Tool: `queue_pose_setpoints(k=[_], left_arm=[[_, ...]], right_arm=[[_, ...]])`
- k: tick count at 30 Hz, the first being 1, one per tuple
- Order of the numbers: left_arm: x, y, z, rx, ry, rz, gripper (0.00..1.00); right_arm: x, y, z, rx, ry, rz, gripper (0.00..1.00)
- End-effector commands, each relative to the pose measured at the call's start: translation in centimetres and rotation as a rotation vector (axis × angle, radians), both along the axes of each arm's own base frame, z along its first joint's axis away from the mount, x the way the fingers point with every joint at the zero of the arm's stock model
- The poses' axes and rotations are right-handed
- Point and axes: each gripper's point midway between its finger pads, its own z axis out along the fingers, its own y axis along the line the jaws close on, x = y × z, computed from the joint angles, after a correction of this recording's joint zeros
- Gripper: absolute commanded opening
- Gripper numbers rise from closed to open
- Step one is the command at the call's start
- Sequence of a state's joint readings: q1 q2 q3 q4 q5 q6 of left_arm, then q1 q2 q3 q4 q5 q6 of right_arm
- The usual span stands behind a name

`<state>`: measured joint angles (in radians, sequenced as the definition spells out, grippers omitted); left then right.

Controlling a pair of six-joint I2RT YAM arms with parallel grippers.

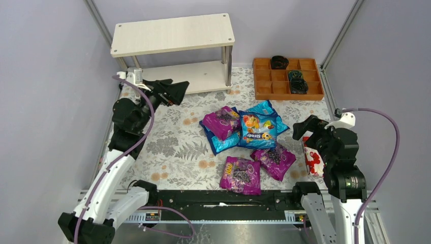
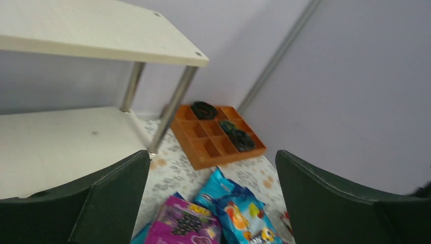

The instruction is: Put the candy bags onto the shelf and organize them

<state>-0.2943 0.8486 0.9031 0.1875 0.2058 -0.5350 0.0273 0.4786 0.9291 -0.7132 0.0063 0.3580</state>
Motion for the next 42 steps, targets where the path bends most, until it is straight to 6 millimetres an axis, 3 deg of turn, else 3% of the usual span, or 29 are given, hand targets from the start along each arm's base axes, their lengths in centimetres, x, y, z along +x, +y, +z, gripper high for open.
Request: queue_pose_setpoints(k=[1, 6, 11, 16, 20, 26, 30, 33, 42], left_arm=[[-2.3, -3.2, 2.2, -0.043, -0.068, -0.210, 0.99], [-2.3, -6.0, 0.2, -0.052, -0.005, -0.349, 0.99], [-1.5, -8.5, -2.5, -0.086, 0.109, -0.445, 0.99], [-0.7, -11.5, -7.2, -0.071, 0.301, -0.442, 0.99], [-2.8, -14.9, -11.6, -0.051, 0.433, -0.519, 0.99], [-7.6, -20.4, -17.8, 0.040, 0.561, -0.547, 0.99], [-9.9, -22.7, -21.0, 0.077, 0.608, -0.556, 0.99], [-9.7, -23.7, -23.1, 0.097, 0.652, -0.554, 0.99], [-6.9, -25.3, -28.1, 0.215, 0.703, -0.451, 0.99]], right_arm=[[-0.1, 0.3, 0.6, 0.016, -0.045, 0.006, 1.00], [-0.1, 1.4, 0.9, 0.026, -0.075, 0.077, 1.00], [0.3, 1.5, -0.1, 0.027, -0.038, 0.080, 1.00], [0.5, 1.7, -0.6, 0.029, -0.021, 0.088, 1.00], [0.4, 1.5, -0.6, 0.028, -0.025, 0.079, 1.00], [0.3, 1.4, -0.6, 0.026, -0.035, 0.071, 1.00], [0.3, 1.3, -0.8, 0.025, -0.031, 0.070, 1.00], [0.3, 1.3, -0.8, 0.027, -0.027, 0.069, 1.00], [0.1, 1.3, -0.7, 0.027, -0.036, 0.069, 1.00]])
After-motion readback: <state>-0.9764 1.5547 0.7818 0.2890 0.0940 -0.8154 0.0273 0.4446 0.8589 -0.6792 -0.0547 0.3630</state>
